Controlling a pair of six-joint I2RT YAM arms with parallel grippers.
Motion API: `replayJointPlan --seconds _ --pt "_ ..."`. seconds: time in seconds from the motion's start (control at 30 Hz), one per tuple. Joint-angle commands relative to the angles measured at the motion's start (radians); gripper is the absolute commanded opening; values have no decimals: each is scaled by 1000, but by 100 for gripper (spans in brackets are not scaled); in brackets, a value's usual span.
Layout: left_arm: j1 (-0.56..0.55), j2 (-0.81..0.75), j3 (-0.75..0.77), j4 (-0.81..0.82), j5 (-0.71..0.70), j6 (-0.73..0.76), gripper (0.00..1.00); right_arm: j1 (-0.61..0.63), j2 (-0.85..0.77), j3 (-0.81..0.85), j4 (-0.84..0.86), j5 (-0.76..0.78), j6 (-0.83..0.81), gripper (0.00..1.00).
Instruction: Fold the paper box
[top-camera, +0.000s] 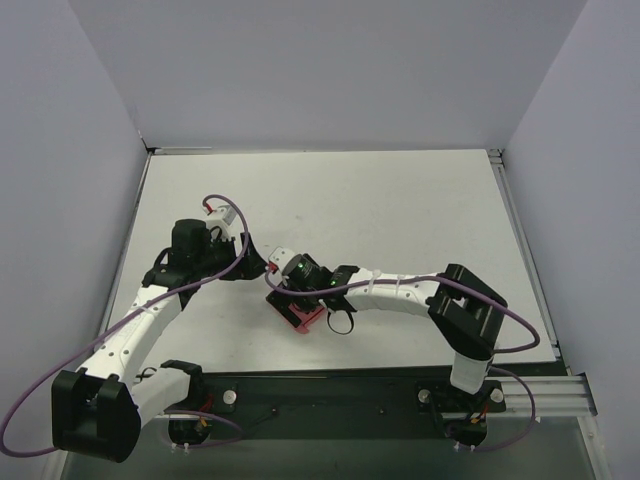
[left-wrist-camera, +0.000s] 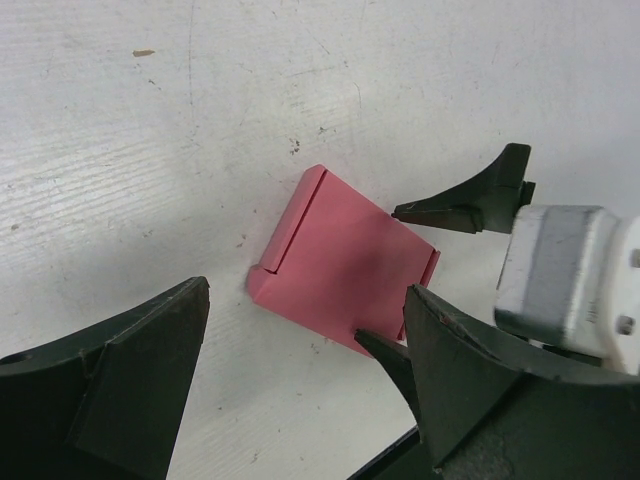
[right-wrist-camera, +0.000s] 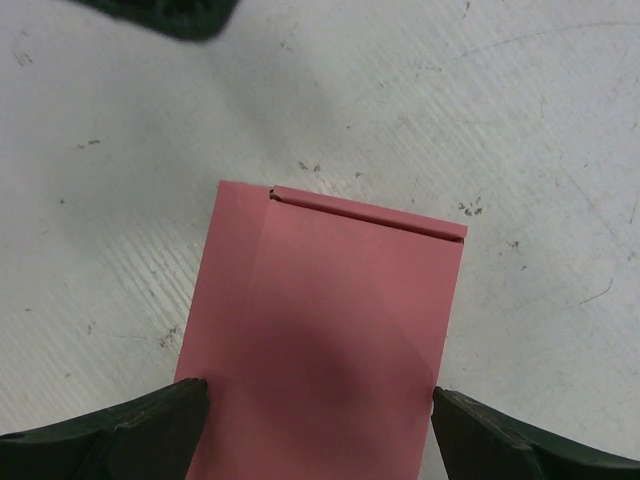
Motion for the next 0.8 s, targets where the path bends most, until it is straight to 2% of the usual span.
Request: replayJointPlan --seconds 0.0,0.77 --pt "7 -14 15 5 -7 15 88 17 42 41 -78 58 12 100" --pt "5 -15 15 6 -4 16 88 49 191 107 -225 113 5 100"
